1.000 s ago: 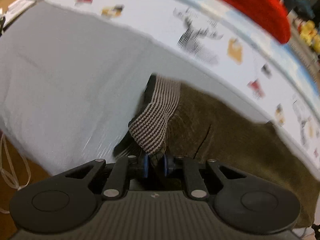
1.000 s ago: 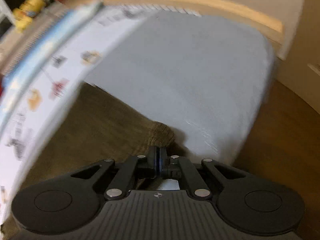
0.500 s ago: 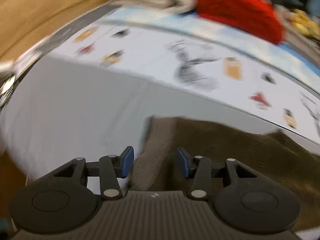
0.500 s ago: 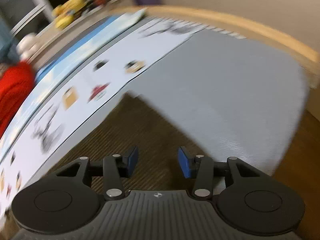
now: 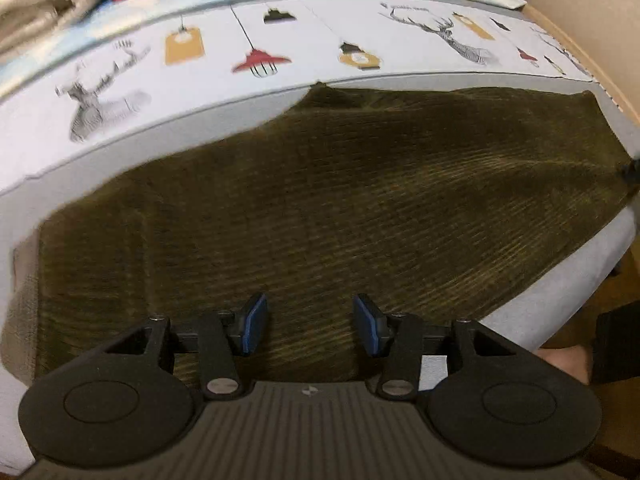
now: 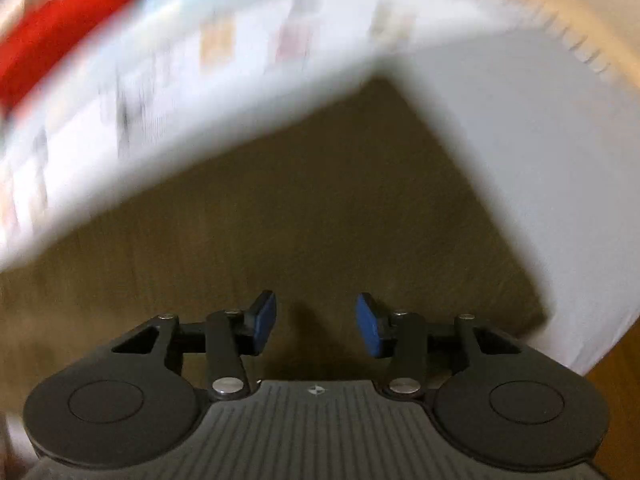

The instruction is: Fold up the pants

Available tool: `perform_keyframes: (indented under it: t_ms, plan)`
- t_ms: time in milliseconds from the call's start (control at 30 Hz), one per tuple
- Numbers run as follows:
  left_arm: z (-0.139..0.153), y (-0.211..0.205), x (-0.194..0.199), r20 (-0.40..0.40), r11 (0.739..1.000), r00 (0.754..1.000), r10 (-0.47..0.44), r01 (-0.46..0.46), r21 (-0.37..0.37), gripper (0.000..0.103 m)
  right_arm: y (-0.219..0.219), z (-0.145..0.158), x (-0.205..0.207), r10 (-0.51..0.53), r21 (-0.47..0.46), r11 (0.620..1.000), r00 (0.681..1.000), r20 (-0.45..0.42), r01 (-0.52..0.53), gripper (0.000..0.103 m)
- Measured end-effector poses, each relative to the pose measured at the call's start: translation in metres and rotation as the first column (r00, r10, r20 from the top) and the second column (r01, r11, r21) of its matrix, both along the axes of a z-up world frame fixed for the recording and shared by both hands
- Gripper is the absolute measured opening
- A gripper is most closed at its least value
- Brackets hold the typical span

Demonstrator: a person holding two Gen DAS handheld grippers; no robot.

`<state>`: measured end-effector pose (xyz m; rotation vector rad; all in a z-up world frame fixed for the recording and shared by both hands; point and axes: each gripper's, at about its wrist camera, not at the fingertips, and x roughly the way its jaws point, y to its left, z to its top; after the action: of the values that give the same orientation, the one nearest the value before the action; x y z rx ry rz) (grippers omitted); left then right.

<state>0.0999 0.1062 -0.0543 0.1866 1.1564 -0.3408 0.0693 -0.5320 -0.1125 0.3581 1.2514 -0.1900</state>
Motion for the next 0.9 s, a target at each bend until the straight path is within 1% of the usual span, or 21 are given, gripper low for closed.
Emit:
perform_keyframes:
  t_ms: [33,67,133,167,200,267,300,333,367,400,433,467,533,567,633,700,767,800,833,867,900]
  plan:
    - [-0.01,-0.004,0.001,-0.052,1.0,0.999,-0.003,0.005,0.03,0.053,0.01,-0.006,0.001,0.046,-0.043,0.998,0.998,-0.037,-0.047,0.048]
    - [-0.024,-0.008,0.0,-0.112,0.995,0.993,-0.028,0.038,0.091,0.053,0.019,-0.001,0.006,0.089,-0.094,0.991,0.995,-0.038,-0.092,0.049]
    - [-0.026,-0.018,-0.006,-0.093,0.98,0.989,-0.118,0.131,0.151,0.053,0.024,0.014,0.016,0.085,-0.124,0.989,0.996,0.012,-0.083,0.048]
    - [-0.023,-0.019,-0.005,-0.094,0.98,0.989,-0.116,0.129,0.152,0.053,0.025,0.024,0.022,0.089,-0.124,0.989,0.994,0.065,-0.08,0.048]
    - [-0.018,-0.015,-0.001,-0.093,0.988,0.992,-0.08,0.091,0.128,0.053,0.031,0.034,0.025,0.1,-0.123,0.989,0.988,0.119,-0.085,0.048]
    - [-0.001,-0.004,0.006,-0.022,0.998,1.0,-0.018,0.02,0.062,0.053,0.046,0.055,0.036,0.13,-0.115,0.988,0.964,0.23,-0.106,0.048]
    - [0.006,0.001,0.009,0.007,0.999,1.0,0.001,-0.002,0.041,0.053,0.056,0.064,0.042,0.15,-0.109,0.986,0.949,0.278,-0.124,0.044]
    - [0.01,0.006,0.012,0.023,0.999,0.999,0.022,-0.023,0.028,0.053,0.069,0.072,0.049,0.175,-0.104,0.983,0.929,0.327,-0.148,0.03]
    - [0.01,0.011,0.015,0.02,0.999,0.999,0.042,-0.042,0.022,0.053,0.084,0.081,0.058,0.212,-0.097,0.977,0.901,0.379,-0.189,0.021]
    - [0.005,0.016,0.017,-0.007,0.998,0.998,0.057,-0.057,0.034,0.053,0.102,0.085,0.06,0.241,-0.095,0.97,0.879,0.41,-0.222,0.007]
    - [-0.005,0.019,0.018,-0.055,0.995,0.996,0.066,-0.062,0.076,0.052,0.121,0.089,0.069,0.272,-0.1,0.962,0.858,0.435,-0.255,0.004]
    - [-0.02,0.02,0.017,-0.107,0.988,0.993,0.056,-0.04,0.147,0.051,0.139,0.092,0.078,0.303,-0.106,0.952,0.838,0.454,-0.287,0.004]
    - [-0.029,0.009,0.007,-0.081,0.973,0.995,-0.053,0.07,0.221,0.051,0.177,0.097,0.098,0.363,-0.095,0.927,0.799,0.479,-0.364,0.004]
    - [-0.03,0.005,0.003,-0.066,0.964,0.995,-0.081,0.095,0.249,0.051,0.197,0.1,0.107,0.388,-0.084,0.913,0.784,0.484,-0.4,0.005]
    - [-0.031,0.003,0.001,-0.06,0.965,0.995,-0.075,0.088,0.246,0.05,0.237,0.102,0.124,0.447,-0.06,0.874,0.75,0.488,-0.482,0.006]
    - [-0.029,0.009,0.002,-0.067,0.973,0.996,-0.063,0.076,0.216,0.05,0.284,0.1,0.133,0.523,-0.049,0.819,0.709,0.472,-0.572,0.009]
    - [-0.027,0.016,0.004,-0.072,0.979,0.996,-0.051,0.064,0.194,0.05,0.323,0.094,0.145,0.596,-0.047,0.762,0.671,0.441,-0.645,0.02]
    - [-0.027,0.017,0.004,-0.071,0.979,0.996,-0.054,0.067,0.191,0.05,0.339,0.09,0.151,0.62,-0.04,0.739,0.655,0.432,-0.672,0.03]
    - [-0.027,0.018,0.004,-0.07,0.979,0.996,-0.06,0.072,0.192,0.05,0.355,0.088,0.149,0.644,-0.035,0.714,0.637,0.424,-0.699,0.037]
    - [-0.027,0.018,0.003,-0.068,0.978,0.995,-0.067,0.079,0.194,0.051,0.371,0.082,0.156,0.672,-0.034,0.687,0.617,0.409,-0.726,0.039]
    - [-0.027,0.018,0.002,-0.068,0.977,0.995,-0.073,0.085,0.197,0.051,0.386,0.077,0.159,0.689,-0.036,0.672,0.607,0.396,-0.74,0.041]
